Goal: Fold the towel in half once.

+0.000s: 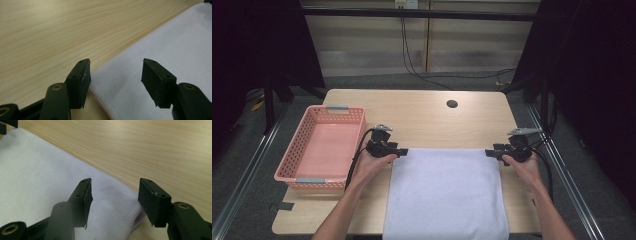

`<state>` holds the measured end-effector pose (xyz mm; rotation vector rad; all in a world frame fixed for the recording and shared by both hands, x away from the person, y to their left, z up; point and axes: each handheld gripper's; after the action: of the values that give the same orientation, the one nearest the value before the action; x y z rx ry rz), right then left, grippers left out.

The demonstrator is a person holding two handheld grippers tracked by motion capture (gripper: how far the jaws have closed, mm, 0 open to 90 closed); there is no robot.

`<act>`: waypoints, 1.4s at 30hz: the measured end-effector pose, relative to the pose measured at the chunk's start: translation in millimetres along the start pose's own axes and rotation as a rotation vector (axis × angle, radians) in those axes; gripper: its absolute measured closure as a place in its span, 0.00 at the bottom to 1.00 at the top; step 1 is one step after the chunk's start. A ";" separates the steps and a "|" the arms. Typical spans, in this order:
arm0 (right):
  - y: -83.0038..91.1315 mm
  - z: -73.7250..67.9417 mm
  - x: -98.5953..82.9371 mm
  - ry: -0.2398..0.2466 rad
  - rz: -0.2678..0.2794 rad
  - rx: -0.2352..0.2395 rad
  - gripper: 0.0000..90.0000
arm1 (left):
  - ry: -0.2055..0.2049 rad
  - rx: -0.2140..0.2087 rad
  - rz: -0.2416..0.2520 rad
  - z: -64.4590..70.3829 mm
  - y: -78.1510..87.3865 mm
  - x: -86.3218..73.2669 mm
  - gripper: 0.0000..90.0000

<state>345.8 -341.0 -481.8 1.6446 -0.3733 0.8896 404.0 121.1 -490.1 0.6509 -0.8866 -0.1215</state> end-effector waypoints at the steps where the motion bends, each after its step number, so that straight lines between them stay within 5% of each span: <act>1: -2.9 0.7 -1.4 -0.002 -0.005 -0.008 0.50 | 0.008 0.025 0.004 -2.3 -0.7 -0.7 0.44; 3: -9.4 3.6 -3.8 0.006 -0.015 -0.030 0.49 | 0.029 0.028 -0.002 -6.8 -4.0 -2.1 0.41; 8: -23.9 10.9 -5.7 -0.033 -0.030 -0.034 0.47 | -0.006 0.009 -0.029 -2.8 -11.2 -3.5 0.44; 9: -26.9 9.8 -5.9 -0.033 -0.042 -0.009 0.51 | -0.009 -0.008 -0.042 -2.9 -10.4 -4.1 0.61; 13: -27.9 4.6 -4.4 -0.015 -0.060 0.042 0.87 | -0.018 -0.045 -0.077 1.8 -8.0 -8.0 0.90; 18: -14.1 13.7 4.6 -0.070 -0.014 0.085 0.94 | -0.028 -0.069 0.042 12.8 10.5 8.6 0.92; 26: 31.5 25.1 67.0 -0.076 0.191 0.067 0.94 | -0.137 -0.015 0.226 32.3 59.9 69.0 0.92; 30: 47.0 22.5 95.0 -0.061 0.251 0.060 0.94 | -0.179 0.012 0.239 38.2 69.4 85.0 0.91; 33: 48.3 20.4 94.8 -0.052 0.253 0.068 0.94 | -0.195 0.006 0.217 40.0 67.1 78.5 0.91; 37: 58.2 12.9 72.5 -0.024 0.257 0.115 0.94 | -0.189 -0.024 0.219 45.9 70.0 58.3 0.91; 42: 89.5 -1.7 32.4 0.020 0.278 0.164 0.94 | -0.254 -0.060 0.187 81.2 80.4 21.0 0.91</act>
<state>307.0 -357.3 -396.4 1.7591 -0.5359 1.1695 343.3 139.3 -392.7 0.5005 -1.1799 -0.0632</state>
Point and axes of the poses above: each handheld gripper's, and its own axes: y roughly backward along the jaws, x roughly out of its top, z roughly to its right, and after that the axes turned 15 degrees about -x, right-handed
